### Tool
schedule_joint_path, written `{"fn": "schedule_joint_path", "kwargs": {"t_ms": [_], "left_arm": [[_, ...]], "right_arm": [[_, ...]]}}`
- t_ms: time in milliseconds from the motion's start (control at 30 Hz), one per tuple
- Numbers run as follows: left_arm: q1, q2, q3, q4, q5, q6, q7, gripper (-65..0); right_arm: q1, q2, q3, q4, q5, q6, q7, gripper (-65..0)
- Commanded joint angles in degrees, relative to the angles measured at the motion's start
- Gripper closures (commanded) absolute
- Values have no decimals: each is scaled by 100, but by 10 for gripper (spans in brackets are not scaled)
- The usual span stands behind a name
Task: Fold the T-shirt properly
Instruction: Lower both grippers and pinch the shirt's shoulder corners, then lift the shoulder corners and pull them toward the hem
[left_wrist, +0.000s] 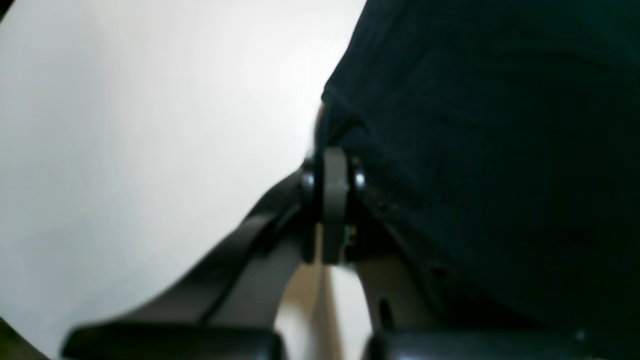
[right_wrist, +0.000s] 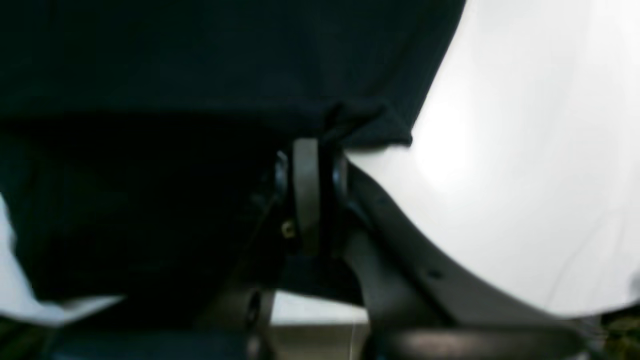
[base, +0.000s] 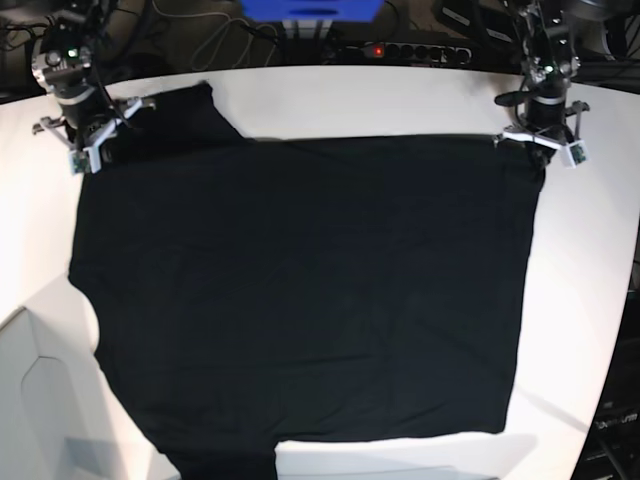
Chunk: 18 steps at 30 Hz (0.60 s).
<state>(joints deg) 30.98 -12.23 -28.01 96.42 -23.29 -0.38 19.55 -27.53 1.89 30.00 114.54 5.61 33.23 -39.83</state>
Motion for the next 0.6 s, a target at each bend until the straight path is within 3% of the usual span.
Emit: {"fn": "schedule_joint_path", "kwargs": {"t_ms": [0,567], "left_arm": [[-26,-65,-43,164,12,25,-131,0],[-1555,-91,-8,-3,21,51,-122,0]], "right_arm": [[58,53,29,111,24,101,85,0],[1984,61,-33,-197,-2,92,23,0]]}}
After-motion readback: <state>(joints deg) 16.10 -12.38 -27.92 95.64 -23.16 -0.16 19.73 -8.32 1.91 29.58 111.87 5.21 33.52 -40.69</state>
